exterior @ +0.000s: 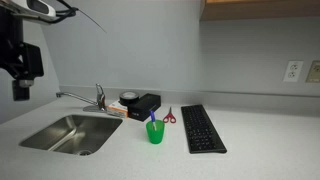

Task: Remove the marker out of the cup

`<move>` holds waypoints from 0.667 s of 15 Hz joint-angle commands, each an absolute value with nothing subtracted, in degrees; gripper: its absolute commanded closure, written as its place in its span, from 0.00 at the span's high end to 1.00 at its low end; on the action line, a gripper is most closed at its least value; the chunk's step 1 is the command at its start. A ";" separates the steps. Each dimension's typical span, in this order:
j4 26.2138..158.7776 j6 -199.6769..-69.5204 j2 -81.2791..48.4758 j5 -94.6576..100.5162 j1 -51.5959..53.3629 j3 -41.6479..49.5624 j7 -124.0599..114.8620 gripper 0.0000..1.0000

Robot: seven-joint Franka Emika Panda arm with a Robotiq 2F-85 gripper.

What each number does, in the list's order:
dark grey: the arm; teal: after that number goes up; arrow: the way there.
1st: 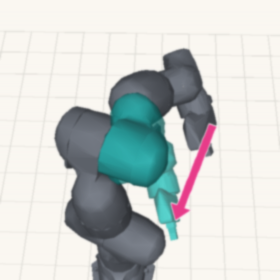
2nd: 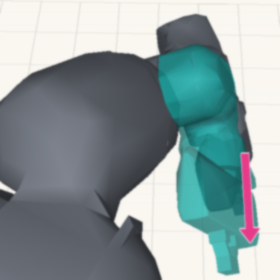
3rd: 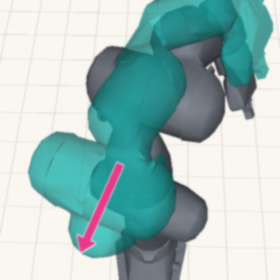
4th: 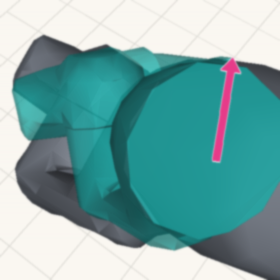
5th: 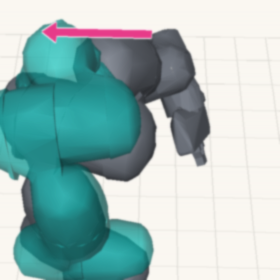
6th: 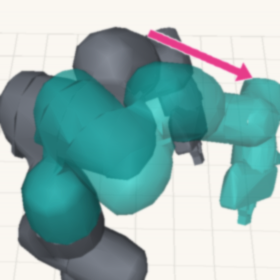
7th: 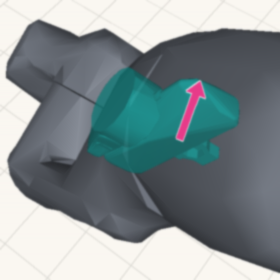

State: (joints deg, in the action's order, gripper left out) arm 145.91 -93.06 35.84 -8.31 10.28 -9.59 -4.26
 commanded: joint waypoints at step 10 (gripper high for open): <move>145.75 -106.68 30.42 -0.58 4.49 -8.08 -6.32 1.00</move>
